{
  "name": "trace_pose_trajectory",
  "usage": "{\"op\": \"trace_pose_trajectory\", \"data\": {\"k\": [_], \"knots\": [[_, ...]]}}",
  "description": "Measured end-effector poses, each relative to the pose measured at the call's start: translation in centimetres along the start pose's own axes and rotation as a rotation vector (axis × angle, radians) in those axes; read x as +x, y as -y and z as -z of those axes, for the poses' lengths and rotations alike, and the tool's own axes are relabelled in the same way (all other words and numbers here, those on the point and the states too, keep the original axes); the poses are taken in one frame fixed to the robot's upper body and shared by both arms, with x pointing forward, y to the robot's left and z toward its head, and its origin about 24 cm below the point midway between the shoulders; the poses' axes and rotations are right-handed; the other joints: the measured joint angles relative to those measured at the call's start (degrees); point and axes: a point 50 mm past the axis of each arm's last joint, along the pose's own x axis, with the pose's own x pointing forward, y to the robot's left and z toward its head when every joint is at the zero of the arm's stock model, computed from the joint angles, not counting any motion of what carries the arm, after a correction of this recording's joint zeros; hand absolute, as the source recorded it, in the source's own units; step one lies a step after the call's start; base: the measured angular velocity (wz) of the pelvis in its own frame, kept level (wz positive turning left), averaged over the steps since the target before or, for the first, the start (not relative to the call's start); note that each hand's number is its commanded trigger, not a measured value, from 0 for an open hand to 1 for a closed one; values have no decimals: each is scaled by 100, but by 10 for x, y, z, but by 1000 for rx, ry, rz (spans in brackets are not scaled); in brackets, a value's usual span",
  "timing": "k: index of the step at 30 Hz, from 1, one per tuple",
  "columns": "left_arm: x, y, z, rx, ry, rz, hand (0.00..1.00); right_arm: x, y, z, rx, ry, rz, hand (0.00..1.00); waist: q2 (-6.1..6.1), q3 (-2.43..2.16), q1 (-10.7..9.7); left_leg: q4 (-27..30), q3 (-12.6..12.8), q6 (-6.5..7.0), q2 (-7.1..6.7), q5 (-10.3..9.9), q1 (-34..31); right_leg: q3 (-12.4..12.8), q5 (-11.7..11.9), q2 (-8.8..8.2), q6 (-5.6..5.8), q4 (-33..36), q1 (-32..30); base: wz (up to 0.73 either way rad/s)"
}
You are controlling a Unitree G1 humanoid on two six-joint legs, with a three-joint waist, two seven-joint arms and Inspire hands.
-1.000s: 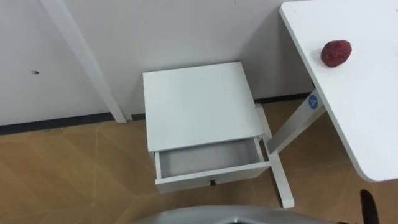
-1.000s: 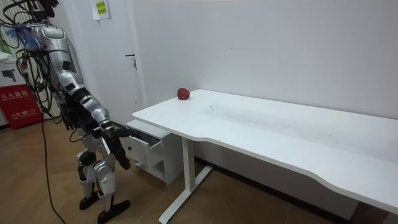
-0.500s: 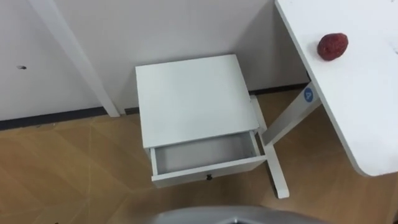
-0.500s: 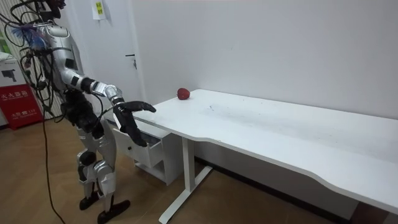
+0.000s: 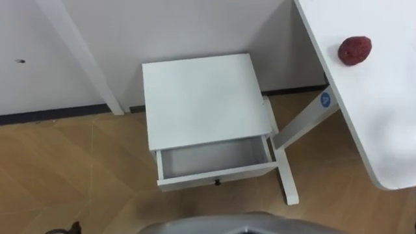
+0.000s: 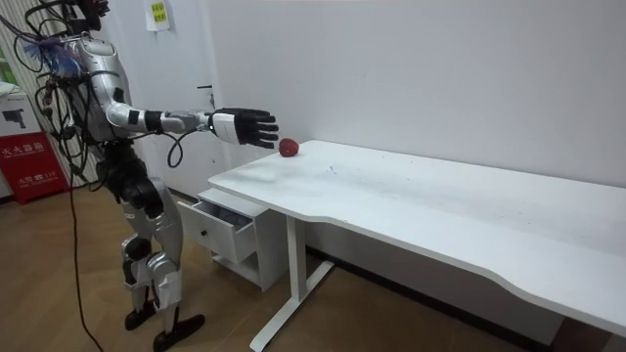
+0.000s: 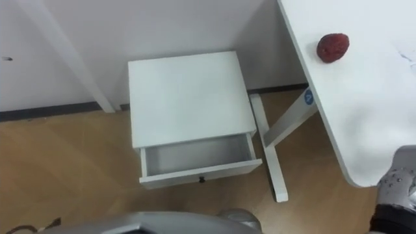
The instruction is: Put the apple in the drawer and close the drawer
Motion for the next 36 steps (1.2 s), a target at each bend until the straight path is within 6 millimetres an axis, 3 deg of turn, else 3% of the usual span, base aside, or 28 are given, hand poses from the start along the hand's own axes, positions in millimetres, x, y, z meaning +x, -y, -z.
{"op": "trace_pose_trajectory", "data": {"k": [3, 5, 6, 7, 9, 13, 22, 36], "knots": [[-1, -1, 7, 6, -29, 6, 0, 1, -15, -2, -40, -3, -91, 0, -17, 3, 31, -10, -39, 0, -1, 0, -11, -39, 0, -5, 0, -6, -2, 4], [-2, 0, 9, 8, -34, 23, 0, 2, -23, -5, -62, 15, -149, 0, -64, 31, 38, -10, -54, -1, 0, 0, -12, -65, 0, -4, 0, -8, 2, 4], [-2, 0, 9, 8, -34, 32, 0, 3, -28, -5, -101, 33, -191, 0, -31, 8, 37, -8, -89, -1, -1, 0, -21, -88, 0, -4, 0, -9, 5, 10], [-1, 0, 8, 8, -31, 39, 0, 2, -34, -3, -154, 46, -235, 0, -85, 26, 35, -6, -122, -2, -3, 1, -32, -113, 0, -5, 0, -11, 5, 10], [-1, 0, 7, 8, -26, 38, 0, 0, -41, 1, -205, 38, -307, 0, -111, 22, 73, -2, -125, -3, 3, 2, -33, -123, 0, -1, 0, -13, 2, 3], [-1, -2, 5, 29, -24, 41, 0, 0, -49, 12, -332, 4, -440, 0, -172, -14, 199, 18, -148, -2, -3, 2, -12, -182, 0, -20, 0, -12, 20, 3], [1, -11, -1, 59, -3, 16, 0, -4, -76, 11, -409, 23, -643, 0, -166, -9, 250, 35, -257, -3, -2, 3, -22, -373, 0, -37, 0, -29, 102, 8], [2, -13, -3, 59, 3, 16, 0, 9, -80, 29, -559, -73, -757, 0, -200, 9, 363, 120, -323, -4, -6, 3, -80, -490, 0, -55, 0, -23, 153, 4]]}}
